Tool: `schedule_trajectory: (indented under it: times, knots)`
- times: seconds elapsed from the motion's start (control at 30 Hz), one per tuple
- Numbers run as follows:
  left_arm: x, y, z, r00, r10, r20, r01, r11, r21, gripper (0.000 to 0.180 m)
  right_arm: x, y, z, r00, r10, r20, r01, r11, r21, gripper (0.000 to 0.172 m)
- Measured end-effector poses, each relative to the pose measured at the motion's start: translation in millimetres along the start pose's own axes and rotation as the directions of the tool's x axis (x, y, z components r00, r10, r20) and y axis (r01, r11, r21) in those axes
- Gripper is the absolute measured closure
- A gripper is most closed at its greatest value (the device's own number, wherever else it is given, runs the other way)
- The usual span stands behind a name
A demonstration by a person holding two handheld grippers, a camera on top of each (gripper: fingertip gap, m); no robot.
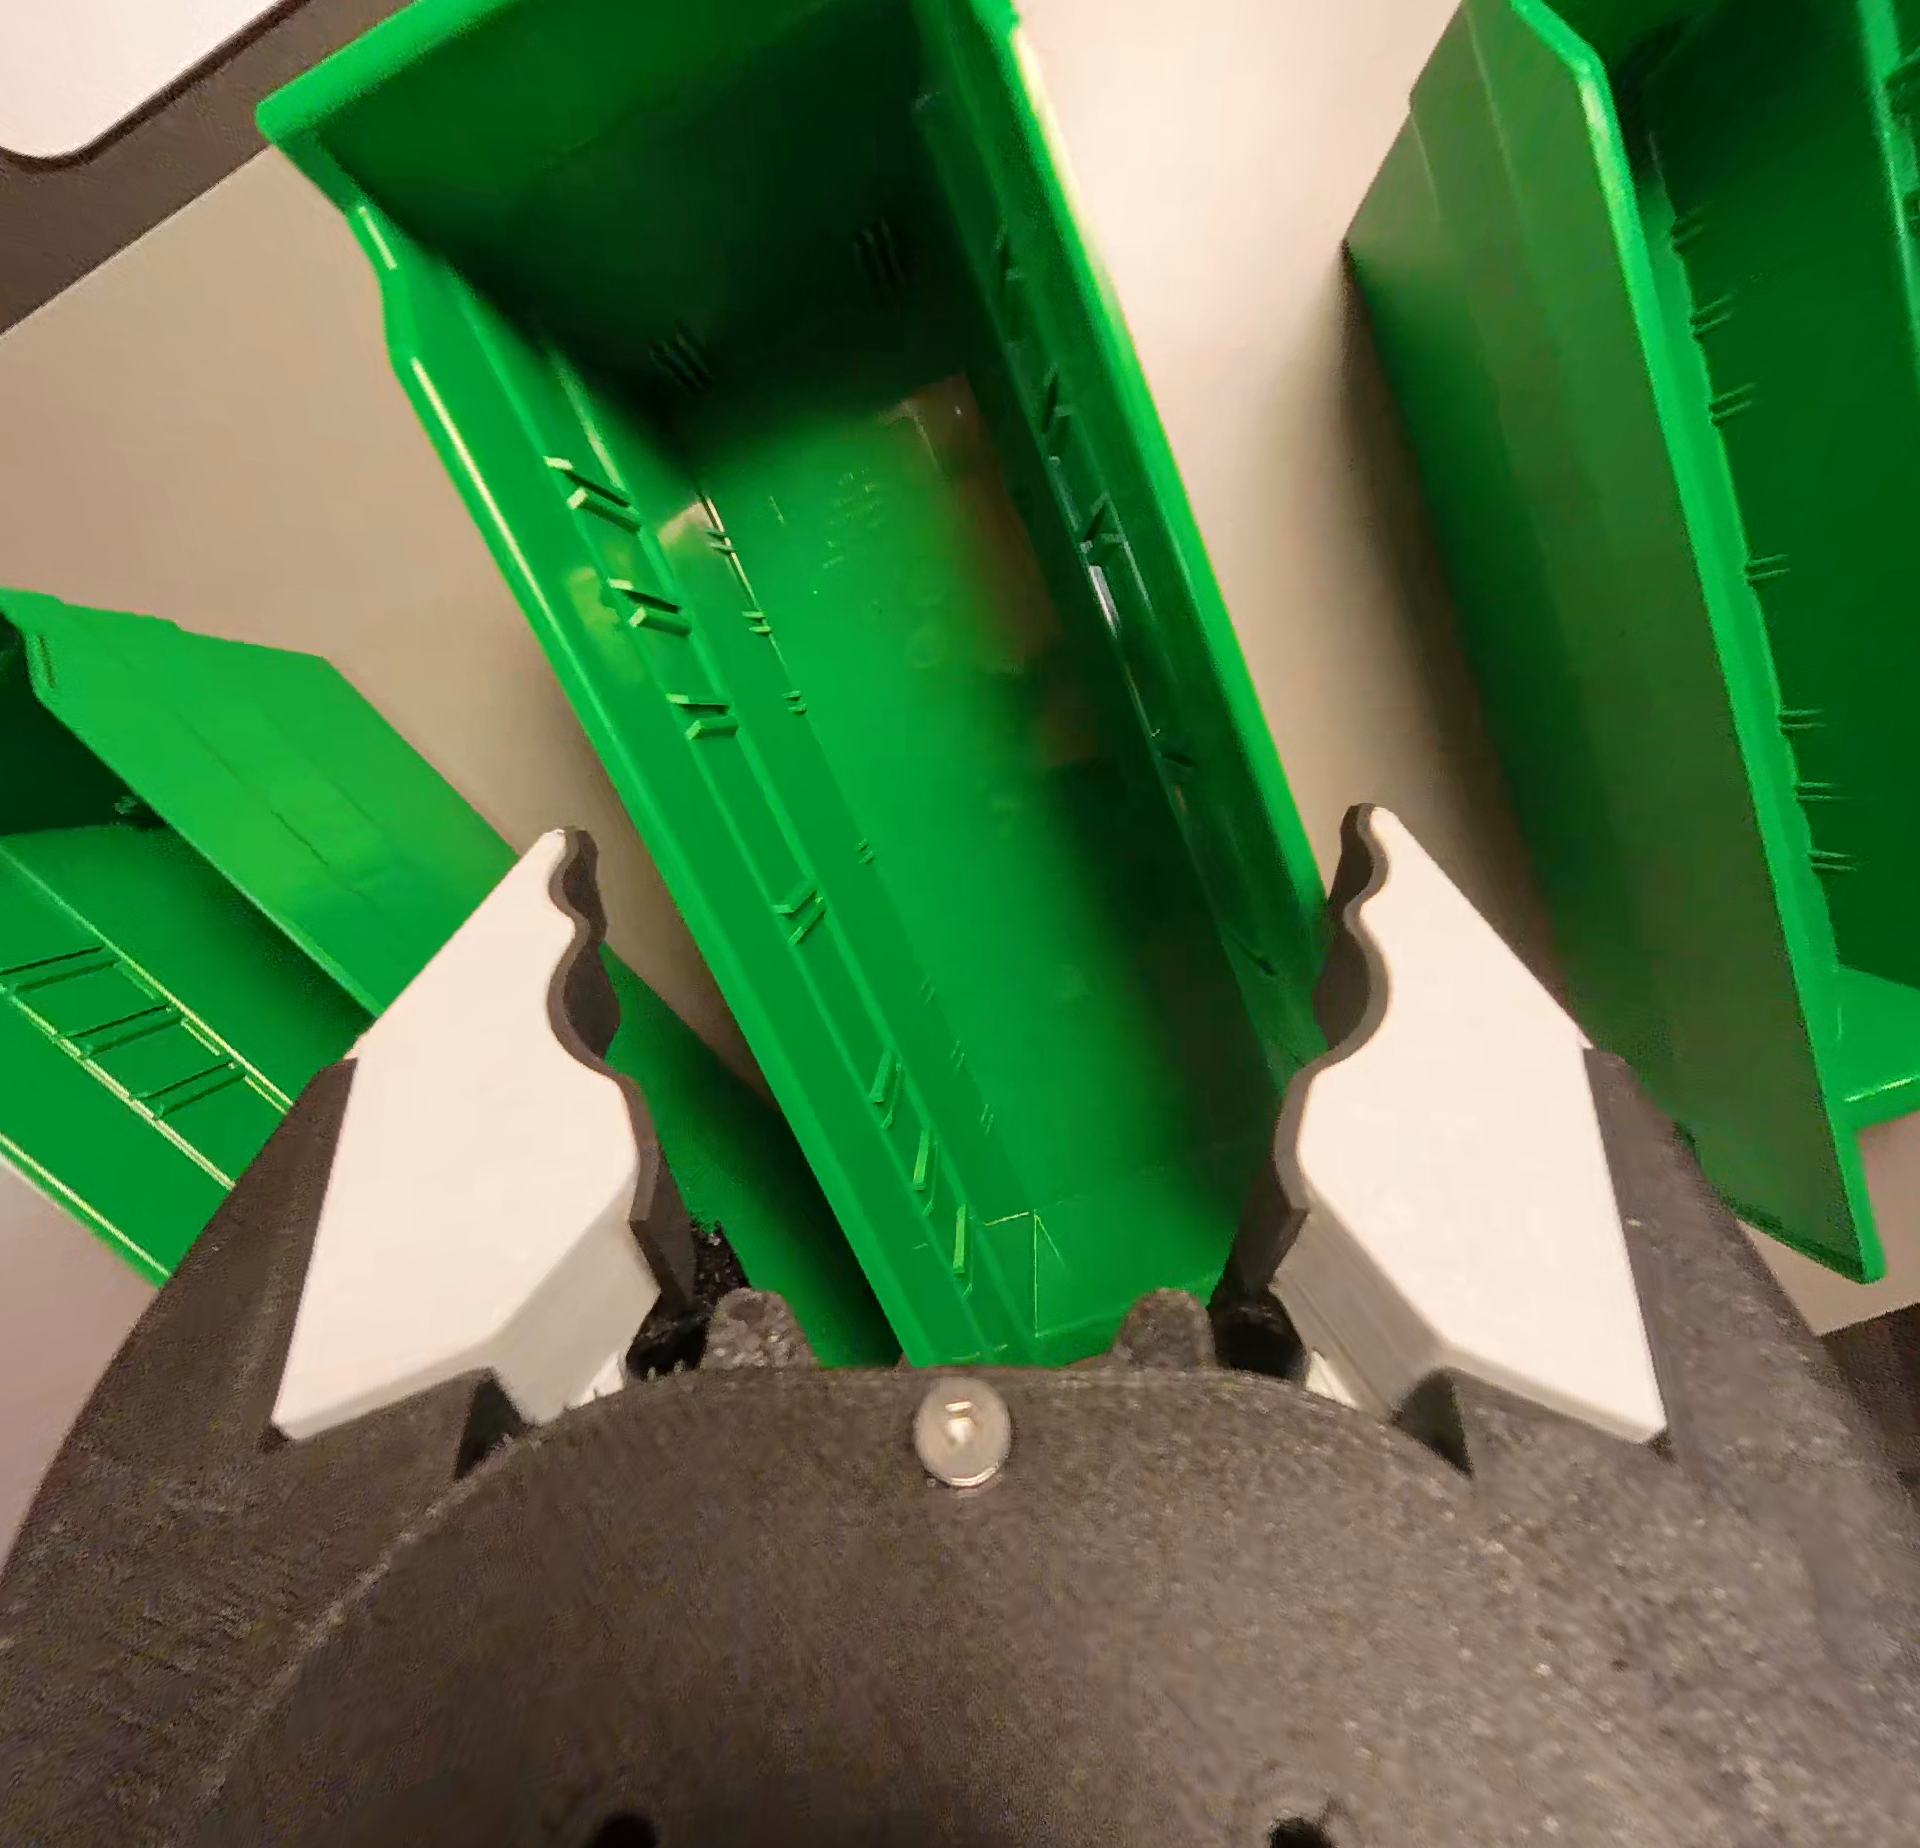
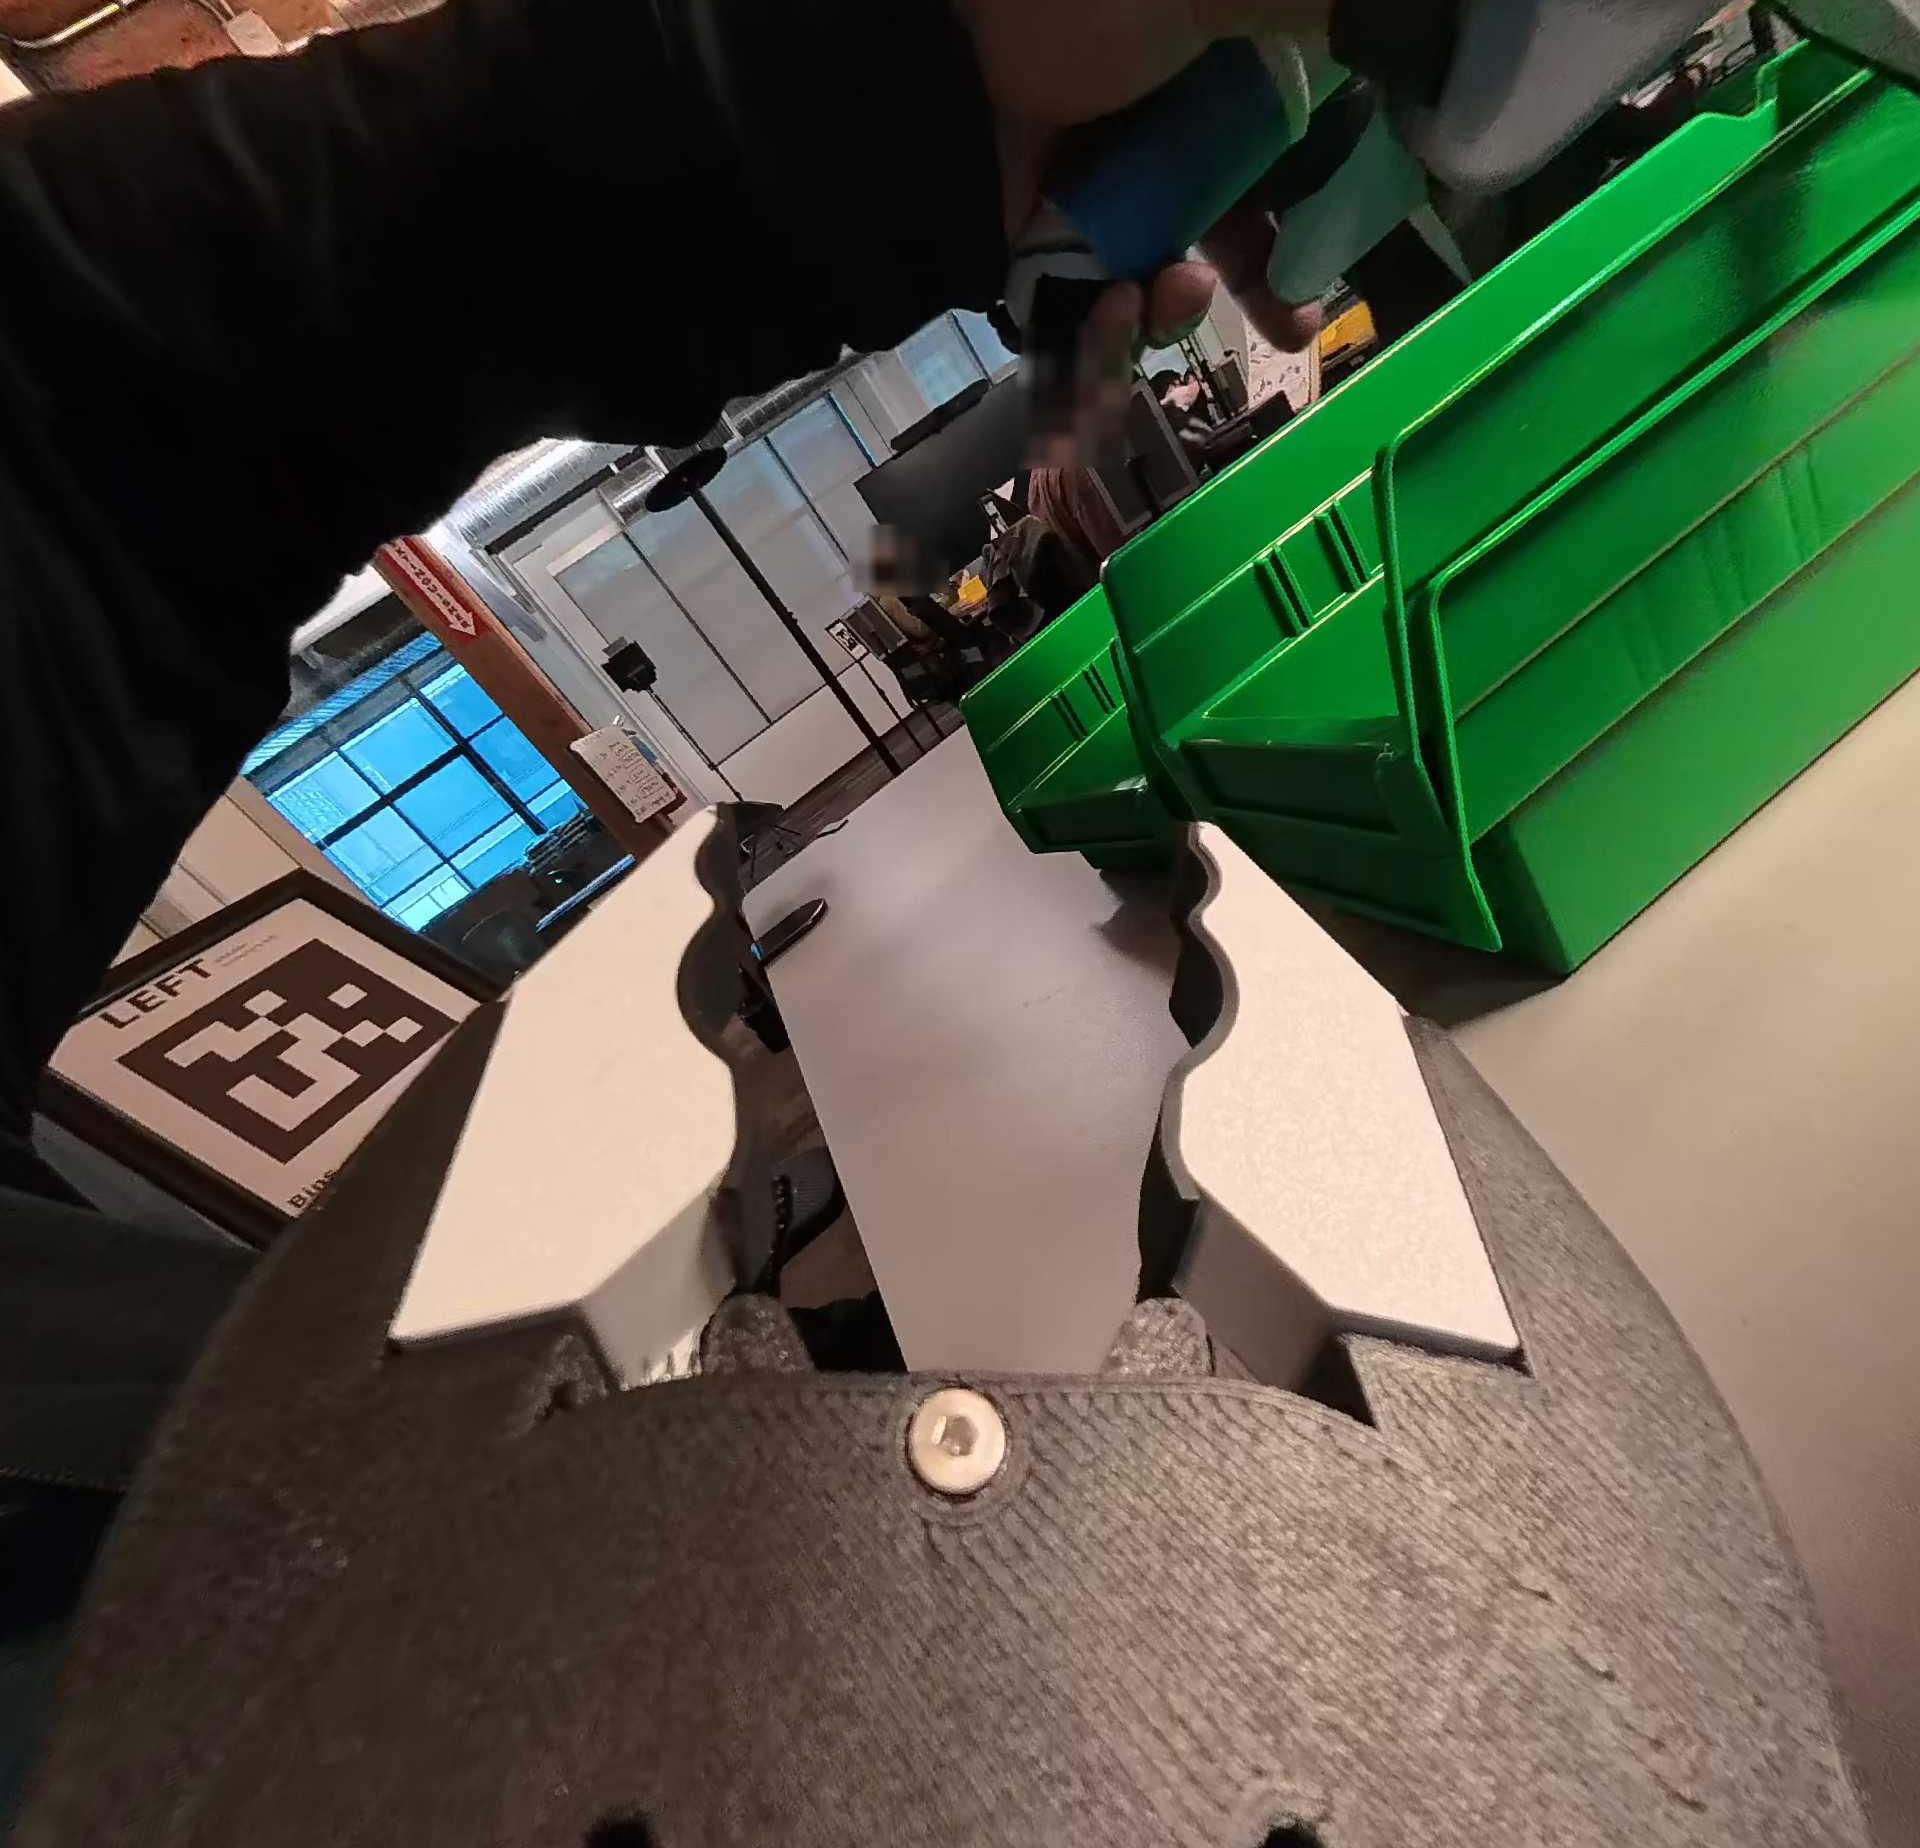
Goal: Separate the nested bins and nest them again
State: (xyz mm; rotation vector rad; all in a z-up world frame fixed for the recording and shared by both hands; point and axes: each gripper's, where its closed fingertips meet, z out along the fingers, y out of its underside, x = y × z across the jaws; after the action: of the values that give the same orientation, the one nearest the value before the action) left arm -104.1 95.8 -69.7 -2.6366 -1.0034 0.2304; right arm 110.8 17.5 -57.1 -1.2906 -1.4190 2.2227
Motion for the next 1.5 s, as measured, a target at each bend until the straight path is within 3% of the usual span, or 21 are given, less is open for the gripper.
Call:
schedule_trajectory:
  times: [0.13,0.53,0.77,1.2,1.5]
  knots:
    - [7,12,4,0.999,-0.033,-0.028,0.032,0.999,-0.039,0.047,0,0,0,1.000,-0.005,-0.005,0.005,1.000,-0.002,0.087]
    - [8,11,7,0.999,-0.030,-0.027,0.029,0.999,-0.039,0.047,-1,0,0,1.000,-0.014,-0.003,0.014,1.000,0.002,0.087]
    - [8,7,3,1.000,-0.010,-0.024,0.010,1.000,-0.015,0.067,-1,0,0,1.000,-0.015,-0.004,0.015,1.000,0.003,0.087]
    - [11,2,-4,1.000,0.006,-0.021,-0.006,1.000,-0.011,0.080,-2,-1,-1,1.000,-0.007,0.007,0.007,1.000,0.011,0.087]
    - [11,7,0,0.999,0.014,-0.034,-0.015,1.000,-0.018,0.071,-2,-1,-1,1.000,-0.007,0.008,0.007,1.000,0.008,0.087]
